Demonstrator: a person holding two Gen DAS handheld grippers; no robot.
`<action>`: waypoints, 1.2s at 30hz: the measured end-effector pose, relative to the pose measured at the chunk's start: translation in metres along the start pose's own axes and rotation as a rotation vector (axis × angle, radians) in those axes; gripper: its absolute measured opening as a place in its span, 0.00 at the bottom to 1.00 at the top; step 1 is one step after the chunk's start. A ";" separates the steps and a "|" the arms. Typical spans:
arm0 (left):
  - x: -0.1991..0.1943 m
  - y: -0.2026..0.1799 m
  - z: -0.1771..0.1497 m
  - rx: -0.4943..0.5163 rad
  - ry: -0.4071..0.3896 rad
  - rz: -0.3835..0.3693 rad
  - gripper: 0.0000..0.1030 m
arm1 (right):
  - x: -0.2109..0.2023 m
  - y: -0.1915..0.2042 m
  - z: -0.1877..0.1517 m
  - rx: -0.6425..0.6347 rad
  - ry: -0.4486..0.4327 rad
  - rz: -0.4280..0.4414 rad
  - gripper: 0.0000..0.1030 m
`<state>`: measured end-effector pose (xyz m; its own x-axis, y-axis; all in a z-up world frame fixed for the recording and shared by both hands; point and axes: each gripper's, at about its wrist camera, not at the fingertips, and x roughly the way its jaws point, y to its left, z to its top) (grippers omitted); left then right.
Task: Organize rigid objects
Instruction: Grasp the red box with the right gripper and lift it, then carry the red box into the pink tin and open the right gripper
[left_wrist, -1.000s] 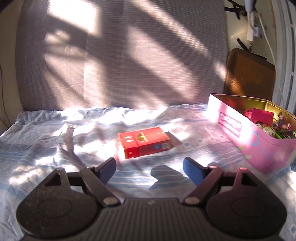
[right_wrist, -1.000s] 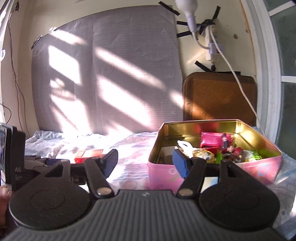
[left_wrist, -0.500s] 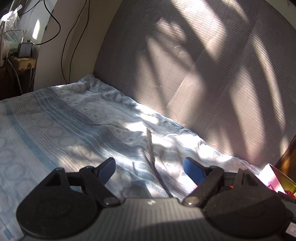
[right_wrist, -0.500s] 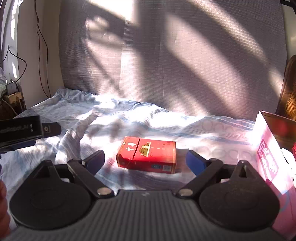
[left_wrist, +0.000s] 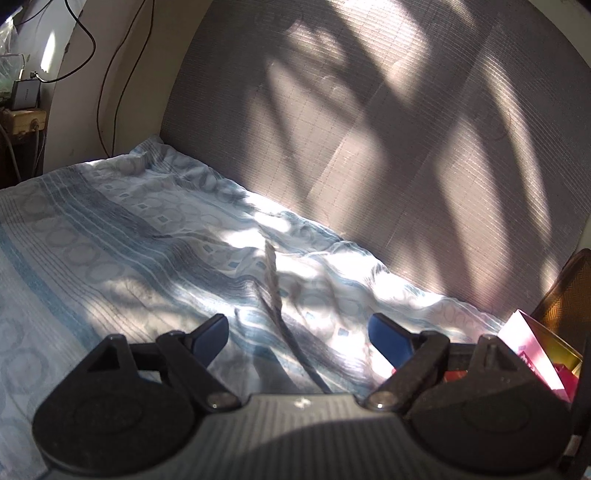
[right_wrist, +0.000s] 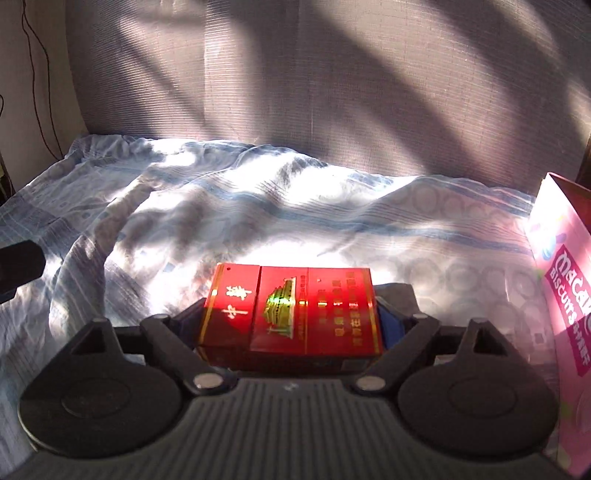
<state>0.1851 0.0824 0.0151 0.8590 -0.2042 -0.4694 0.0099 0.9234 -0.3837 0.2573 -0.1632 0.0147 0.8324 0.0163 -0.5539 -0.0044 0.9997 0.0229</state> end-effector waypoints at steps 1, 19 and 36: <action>0.001 -0.004 -0.002 0.018 0.006 -0.022 0.83 | -0.013 -0.002 -0.009 -0.008 0.003 0.014 0.88; -0.036 -0.220 -0.119 0.415 0.442 -0.742 0.80 | -0.237 -0.159 -0.191 0.391 -0.195 -0.266 0.96; -0.064 -0.295 -0.156 0.613 0.482 -0.738 0.46 | -0.249 -0.153 -0.210 0.164 -0.252 -0.252 0.59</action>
<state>0.0471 -0.2272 0.0344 0.2446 -0.7615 -0.6002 0.8141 0.4975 -0.2995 -0.0655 -0.3164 -0.0257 0.9061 -0.2542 -0.3381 0.2889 0.9557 0.0558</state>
